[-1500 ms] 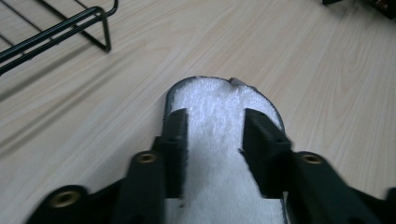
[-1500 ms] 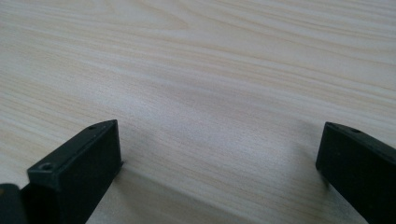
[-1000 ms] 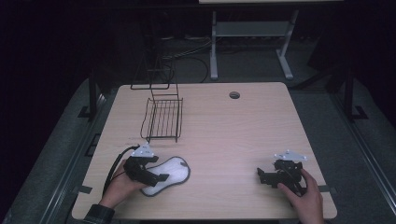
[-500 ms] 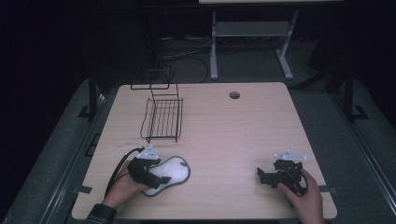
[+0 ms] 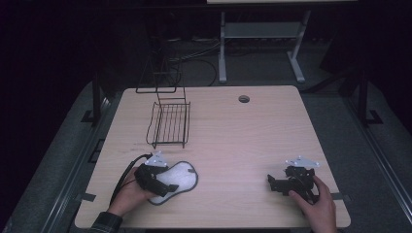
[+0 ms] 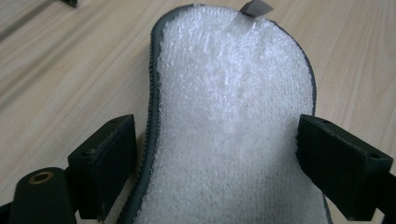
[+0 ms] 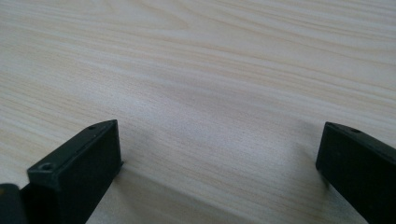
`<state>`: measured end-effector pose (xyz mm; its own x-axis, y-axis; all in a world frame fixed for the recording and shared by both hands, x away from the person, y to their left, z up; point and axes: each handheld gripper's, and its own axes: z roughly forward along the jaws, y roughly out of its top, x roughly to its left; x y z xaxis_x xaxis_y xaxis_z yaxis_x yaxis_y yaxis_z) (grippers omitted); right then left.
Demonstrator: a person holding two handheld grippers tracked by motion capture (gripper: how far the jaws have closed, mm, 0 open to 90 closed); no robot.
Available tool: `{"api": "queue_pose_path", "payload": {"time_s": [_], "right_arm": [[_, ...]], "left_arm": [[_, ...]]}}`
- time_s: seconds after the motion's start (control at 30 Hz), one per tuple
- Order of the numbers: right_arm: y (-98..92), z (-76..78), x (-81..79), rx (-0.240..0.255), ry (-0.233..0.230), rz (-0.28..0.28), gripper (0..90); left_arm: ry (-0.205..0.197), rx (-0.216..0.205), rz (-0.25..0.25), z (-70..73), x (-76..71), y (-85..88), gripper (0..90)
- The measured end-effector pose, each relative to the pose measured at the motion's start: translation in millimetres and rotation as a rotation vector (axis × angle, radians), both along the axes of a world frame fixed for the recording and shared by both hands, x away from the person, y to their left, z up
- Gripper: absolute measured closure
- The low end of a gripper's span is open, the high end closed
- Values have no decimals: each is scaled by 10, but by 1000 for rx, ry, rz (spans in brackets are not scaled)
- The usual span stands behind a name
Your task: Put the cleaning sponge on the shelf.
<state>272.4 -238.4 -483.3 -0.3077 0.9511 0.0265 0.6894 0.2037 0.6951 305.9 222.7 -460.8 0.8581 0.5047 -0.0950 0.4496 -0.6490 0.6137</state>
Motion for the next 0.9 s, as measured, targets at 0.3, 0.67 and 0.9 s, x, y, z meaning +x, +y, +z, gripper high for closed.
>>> {"api": "queue_pose_path", "payload": {"time_s": [0.3, 0.67, 0.9], "right_arm": [[0, 0, 0, 0, 0, 0, 0], [0, 0, 0, 0, 0, 0, 0], [0, 0, 0, 0, 0, 0, 0]], "left_arm": [[10, 9, -27, 30, 5, -11, 213], [-21, -21, -34, 158, -19, 30, 352], [-21, -44, -28, 198, -13, 71, 434]]}}
